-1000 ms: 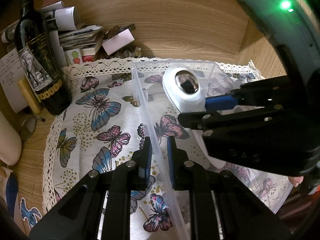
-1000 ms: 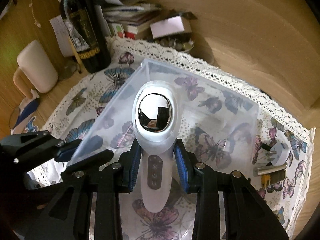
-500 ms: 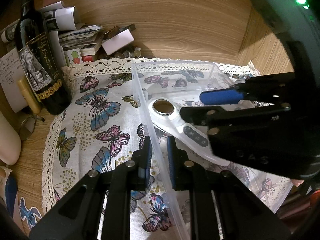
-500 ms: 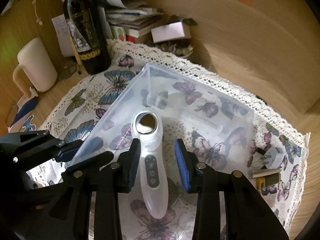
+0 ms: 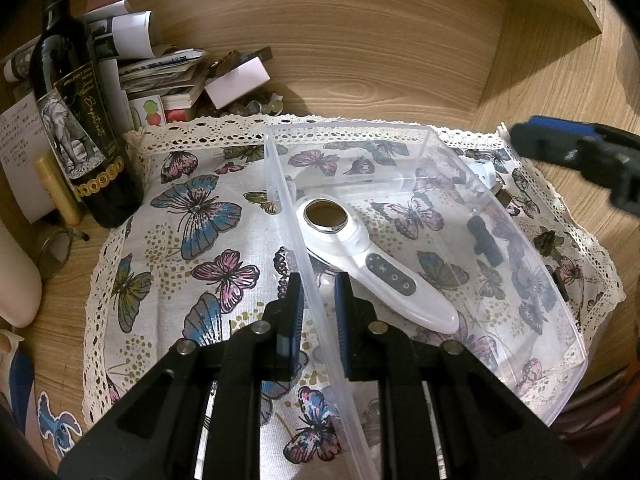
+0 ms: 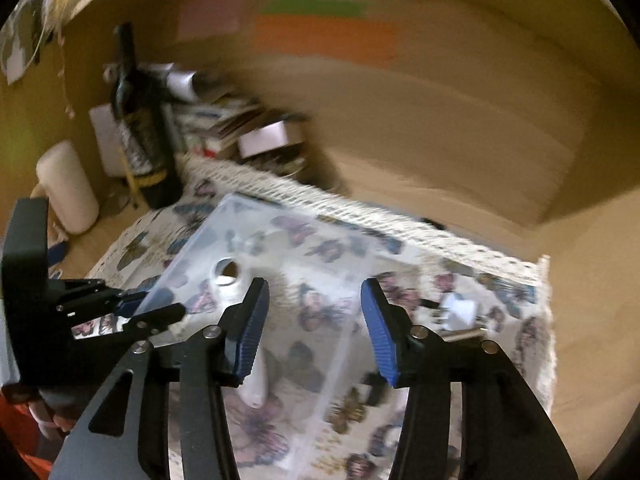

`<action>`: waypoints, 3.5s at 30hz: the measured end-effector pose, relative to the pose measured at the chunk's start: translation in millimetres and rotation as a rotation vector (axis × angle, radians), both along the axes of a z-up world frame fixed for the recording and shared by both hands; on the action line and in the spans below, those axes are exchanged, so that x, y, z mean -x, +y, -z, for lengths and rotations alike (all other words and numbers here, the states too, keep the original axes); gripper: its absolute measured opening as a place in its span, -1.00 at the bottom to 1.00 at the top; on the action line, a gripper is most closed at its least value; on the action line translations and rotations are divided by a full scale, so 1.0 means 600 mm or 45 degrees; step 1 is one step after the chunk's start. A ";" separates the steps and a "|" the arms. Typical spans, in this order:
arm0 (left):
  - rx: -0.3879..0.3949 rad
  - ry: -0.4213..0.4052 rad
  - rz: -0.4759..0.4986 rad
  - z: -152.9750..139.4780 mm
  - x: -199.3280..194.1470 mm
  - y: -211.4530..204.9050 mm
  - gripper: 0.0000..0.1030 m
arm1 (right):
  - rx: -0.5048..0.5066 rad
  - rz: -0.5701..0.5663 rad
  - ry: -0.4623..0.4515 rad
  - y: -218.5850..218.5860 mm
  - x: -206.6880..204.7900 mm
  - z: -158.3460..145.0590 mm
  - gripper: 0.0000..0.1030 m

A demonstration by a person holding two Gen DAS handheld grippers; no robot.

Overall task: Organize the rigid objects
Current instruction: 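Move the right gripper to the dark mesh ball and grasp it, then carry the mesh ball into the clear box and release it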

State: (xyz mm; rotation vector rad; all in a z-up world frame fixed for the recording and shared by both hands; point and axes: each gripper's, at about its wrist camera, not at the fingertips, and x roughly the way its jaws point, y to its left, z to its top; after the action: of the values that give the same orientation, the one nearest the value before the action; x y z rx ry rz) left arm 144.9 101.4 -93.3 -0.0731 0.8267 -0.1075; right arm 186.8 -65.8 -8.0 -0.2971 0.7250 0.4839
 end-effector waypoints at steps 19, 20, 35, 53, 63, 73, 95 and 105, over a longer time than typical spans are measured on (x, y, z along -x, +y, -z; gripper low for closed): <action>0.002 0.001 0.001 0.001 0.001 0.004 -0.71 | -0.009 0.448 0.146 -0.221 -0.027 0.085 -0.02; 0.002 0.000 0.002 0.001 0.001 0.005 -0.71 | -0.010 0.458 0.165 -0.226 -0.029 0.093 -0.02; 0.001 0.000 0.002 0.001 0.000 0.005 -0.71 | -0.024 0.518 0.315 -0.265 -0.044 0.169 -0.43; 0.002 0.001 0.000 0.000 -0.001 0.006 -0.71 | -0.044 0.363 0.119 -0.194 -0.020 0.085 -0.44; 0.002 0.002 0.000 0.000 -0.001 0.005 -0.71 | -0.066 0.180 -0.032 -0.118 0.014 0.017 -0.44; 0.003 0.002 0.000 0.000 -0.001 0.006 -0.71 | -0.045 -0.010 -0.041 -0.037 0.022 0.013 -0.79; -0.006 0.002 -0.007 0.001 -0.001 0.007 -0.71 | -0.038 0.189 0.262 -0.132 -0.036 0.125 -0.48; -0.006 0.002 -0.008 0.001 -0.001 0.007 -0.71 | -0.033 0.181 0.344 -0.118 -0.054 0.167 -0.19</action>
State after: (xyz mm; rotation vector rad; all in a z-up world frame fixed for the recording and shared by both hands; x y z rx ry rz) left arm 145.7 105.8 -93.9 -0.0715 0.8285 -0.0998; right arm 219.5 -136.9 -108.0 -0.1553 0.9944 0.4020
